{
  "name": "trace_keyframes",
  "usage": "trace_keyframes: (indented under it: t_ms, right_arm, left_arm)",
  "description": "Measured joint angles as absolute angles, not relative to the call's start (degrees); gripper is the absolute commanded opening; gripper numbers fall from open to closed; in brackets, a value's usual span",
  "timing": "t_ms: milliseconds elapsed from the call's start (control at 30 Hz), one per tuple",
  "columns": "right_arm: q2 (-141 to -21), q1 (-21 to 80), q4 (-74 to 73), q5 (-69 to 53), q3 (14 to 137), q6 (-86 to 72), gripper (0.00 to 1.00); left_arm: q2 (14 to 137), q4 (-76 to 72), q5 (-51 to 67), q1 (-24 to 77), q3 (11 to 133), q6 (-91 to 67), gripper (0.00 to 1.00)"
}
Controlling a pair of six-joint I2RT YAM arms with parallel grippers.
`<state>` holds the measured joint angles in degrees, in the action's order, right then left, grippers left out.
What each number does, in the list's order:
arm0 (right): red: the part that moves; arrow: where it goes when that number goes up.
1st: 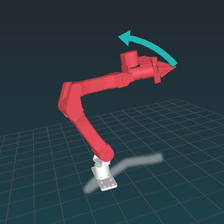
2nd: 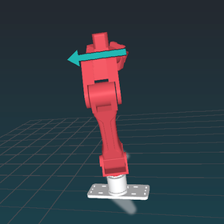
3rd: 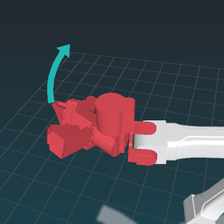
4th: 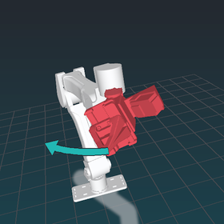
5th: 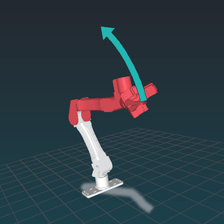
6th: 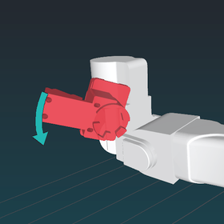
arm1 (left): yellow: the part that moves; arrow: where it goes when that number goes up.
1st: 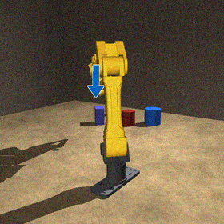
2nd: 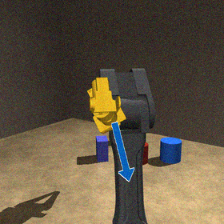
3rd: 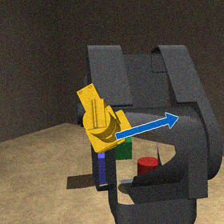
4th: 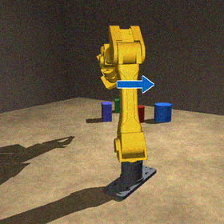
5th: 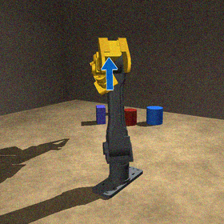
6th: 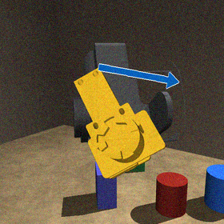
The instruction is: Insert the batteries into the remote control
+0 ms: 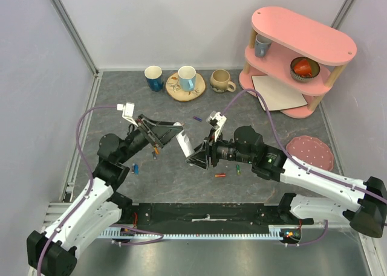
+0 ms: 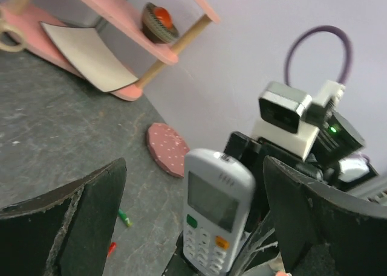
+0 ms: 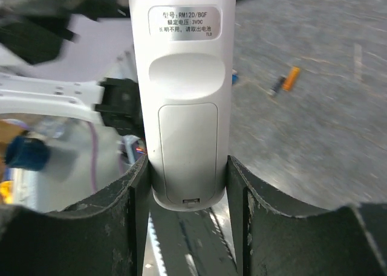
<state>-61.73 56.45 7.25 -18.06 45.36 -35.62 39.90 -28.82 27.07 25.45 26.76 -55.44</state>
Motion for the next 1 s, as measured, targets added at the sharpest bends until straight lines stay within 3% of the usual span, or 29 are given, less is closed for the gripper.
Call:
trace_keyframes:
  t_ms: [200,433,633,1000]
  right_arm:
    - [-62.89,58.5,-11.05,-2.35,50.83,-28.12,0.34]
    - [-67.0,60.62,-20.69,11.18,53.3,-26.7,0.34]
    - [-70.28,62.96,-23.03,16.25,57.91,-26.3,0.35]
    - [-72.71,64.9,-24.67,19.05,60.49,-26.3,0.36]
  left_arm:
    - [38.46,-13.82,21.93,25.67,31.55,-49.52,0.99]
    - [38.35,-3.97,13.37,31.48,31.57,-46.74,0.99]
    - [42.59,0.32,6.9,37.04,32.51,-46.33,0.99]
    - [48.9,0.69,3.07,39.27,35.7,-46.24,0.89]
